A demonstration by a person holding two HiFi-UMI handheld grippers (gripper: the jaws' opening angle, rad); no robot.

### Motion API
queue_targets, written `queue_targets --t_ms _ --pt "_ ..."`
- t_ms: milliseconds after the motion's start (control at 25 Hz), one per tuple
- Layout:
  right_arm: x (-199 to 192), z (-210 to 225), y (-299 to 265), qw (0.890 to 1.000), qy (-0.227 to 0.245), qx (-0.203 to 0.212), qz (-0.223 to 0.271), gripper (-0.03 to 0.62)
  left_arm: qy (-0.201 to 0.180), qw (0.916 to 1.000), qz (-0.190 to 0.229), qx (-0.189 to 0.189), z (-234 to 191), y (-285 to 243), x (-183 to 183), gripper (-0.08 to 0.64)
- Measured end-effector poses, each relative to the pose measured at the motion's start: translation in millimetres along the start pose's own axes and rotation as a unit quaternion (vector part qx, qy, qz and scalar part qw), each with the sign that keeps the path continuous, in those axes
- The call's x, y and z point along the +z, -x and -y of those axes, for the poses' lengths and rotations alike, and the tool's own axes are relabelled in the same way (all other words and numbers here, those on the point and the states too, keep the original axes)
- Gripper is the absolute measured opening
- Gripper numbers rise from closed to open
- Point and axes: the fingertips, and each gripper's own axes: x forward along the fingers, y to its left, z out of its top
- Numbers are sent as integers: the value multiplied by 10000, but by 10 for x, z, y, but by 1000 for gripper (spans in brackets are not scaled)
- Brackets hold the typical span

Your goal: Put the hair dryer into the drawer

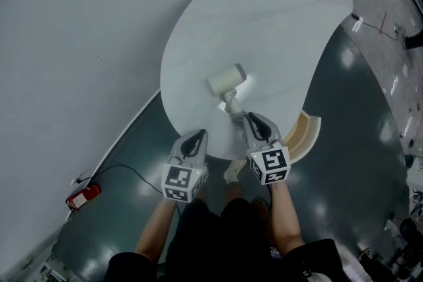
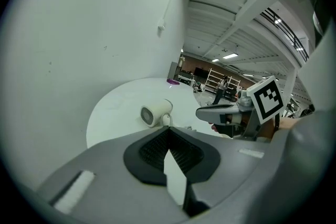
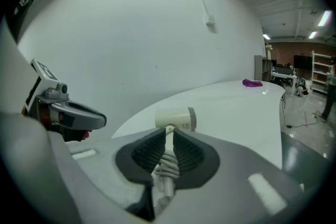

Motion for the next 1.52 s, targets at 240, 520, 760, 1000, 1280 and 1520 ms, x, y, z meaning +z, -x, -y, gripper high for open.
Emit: queue_targets --t_ms 240,520,760,1000,1280,1520 --pt "-42 0 -320 9995 132 141 -253 111 161 9998 -24 152 -95 42 -10 6" --pt "-336 -91 -577 9936 265 458 -1002 267 200 9996 -82 192 -148 58 -44 6" --pt "-499 -90 -725 9895 408 403 -1327 276 249 9994 -99 239 -243 86 -67 6" --pt "-656 -97 -821 9845 447 331 -1662 276 321 9991 -142 248 -307 106 -128 6" --pt "-736 -92 -860 9796 703 251 -1867 276 368 9988 -137 277 -340 154 -128 6" --pt "-743 -93 -899 9813 722 269 -1764 276 403 9986 -155 301 -404 141 -174 6"
